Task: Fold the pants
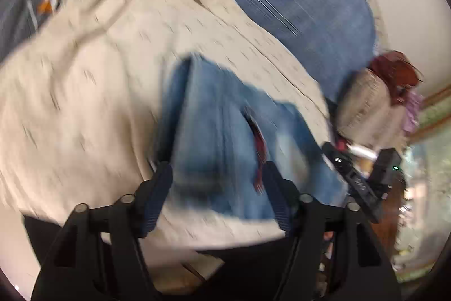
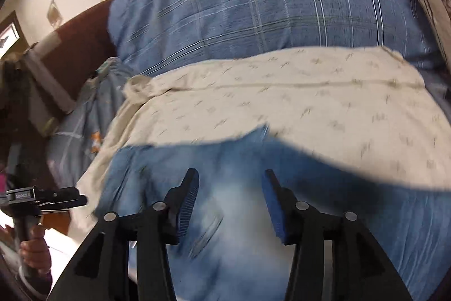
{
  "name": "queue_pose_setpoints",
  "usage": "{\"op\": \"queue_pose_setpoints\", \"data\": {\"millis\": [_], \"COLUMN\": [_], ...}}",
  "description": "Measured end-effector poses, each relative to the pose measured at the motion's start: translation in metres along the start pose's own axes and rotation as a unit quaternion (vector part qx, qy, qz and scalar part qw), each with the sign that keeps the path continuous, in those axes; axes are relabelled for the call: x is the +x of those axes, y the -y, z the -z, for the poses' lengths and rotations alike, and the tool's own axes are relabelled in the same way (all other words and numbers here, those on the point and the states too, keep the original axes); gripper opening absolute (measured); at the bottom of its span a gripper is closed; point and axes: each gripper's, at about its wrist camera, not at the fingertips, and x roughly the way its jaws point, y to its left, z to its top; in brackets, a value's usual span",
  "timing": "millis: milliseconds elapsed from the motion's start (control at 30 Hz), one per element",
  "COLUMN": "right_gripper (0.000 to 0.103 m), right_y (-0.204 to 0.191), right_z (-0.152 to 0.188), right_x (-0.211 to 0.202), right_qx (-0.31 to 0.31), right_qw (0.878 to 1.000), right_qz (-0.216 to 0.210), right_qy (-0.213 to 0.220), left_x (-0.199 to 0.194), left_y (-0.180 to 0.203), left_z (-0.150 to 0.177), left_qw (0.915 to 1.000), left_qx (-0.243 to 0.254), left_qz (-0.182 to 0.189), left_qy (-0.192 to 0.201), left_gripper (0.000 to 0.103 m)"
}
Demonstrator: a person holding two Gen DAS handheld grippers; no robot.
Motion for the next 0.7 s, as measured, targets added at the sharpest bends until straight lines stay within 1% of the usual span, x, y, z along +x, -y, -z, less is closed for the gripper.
{"op": "queue_pose_setpoints", "data": {"millis": [67, 133, 200, 233, 267, 333, 400, 467, 500, 533, 567, 633, 700], "right_gripper": [0.055, 0.059, 0.061, 0.063, 0.065, 0.065, 0.065, 0.067, 0.071, 0.072, 0.073, 0.074, 0.074], "right_y": [-0.001, 0.002, 0.007, 0.008, 0.009, 0.010, 0.010, 0.010, 0.007, 0.005, 0.002, 0.002, 0.012], "right_z": [0.017, 0.033, 0.050, 0.057, 0.063, 0.074, 0.081, 0.090, 0.095, 0.098, 0.102, 0.107, 0.109], "right_x": [-0.008, -0.014, -0.015, -0.013, -0.010, -0.002, 0.005, 0.011, 0.016, 0.021, 0.027, 0.038, 0.047], "right_qx": [0.015, 0.036, 0.067, 0.083, 0.093, 0.114, 0.135, 0.168, 0.182, 0.187, 0.188, 0.193, 0.229], "right_qw": [1.000, 0.998, 0.994, 0.990, 0.986, 0.978, 0.969, 0.952, 0.940, 0.933, 0.930, 0.934, 0.931], "right_qz": [-0.017, -0.043, -0.080, -0.103, -0.117, -0.143, -0.174, -0.225, -0.255, -0.269, -0.273, -0.250, -0.238], "right_qy": [-0.004, -0.017, -0.039, -0.057, -0.071, -0.095, -0.115, -0.122, -0.137, -0.148, -0.158, -0.166, -0.158], "left_x": [0.005, 0.015, 0.032, 0.041, 0.051, 0.063, 0.068, 0.065, 0.064, 0.063, 0.063, 0.067, 0.074], "left_y": [-0.001, 0.000, -0.002, -0.004, -0.007, -0.010, -0.009, -0.008, -0.006, -0.004, -0.004, -0.008, -0.013], "left_z": [0.020, 0.032, 0.038, 0.038, 0.037, 0.034, 0.027, 0.022, 0.020, 0.018, 0.016, 0.014, 0.012], "left_qw": [0.9995, 0.9987, 0.9975, 0.9964, 0.9949, 0.9931, 0.9930, 0.9937, 0.9940, 0.9944, 0.9946, 0.9938, 0.9923], "left_qx": [-0.001, 0.002, -0.005, -0.011, -0.019, -0.033, -0.040, -0.047, -0.048, -0.046, -0.044, -0.048, -0.060], "left_qz": [0.023, 0.032, 0.022, 0.019, 0.016, 0.004, -0.006, -0.004, -0.002, -0.001, -0.002, -0.002, -0.006], "left_qy": [-0.020, -0.039, -0.067, -0.082, -0.098, -0.112, -0.111, -0.102, -0.098, -0.095, -0.094, -0.100, -0.108], "left_gripper": [0.072, 0.073, 0.073, 0.073, 0.073, 0.073, 0.073, 0.073, 0.073, 0.073, 0.073, 0.073, 0.073]}}
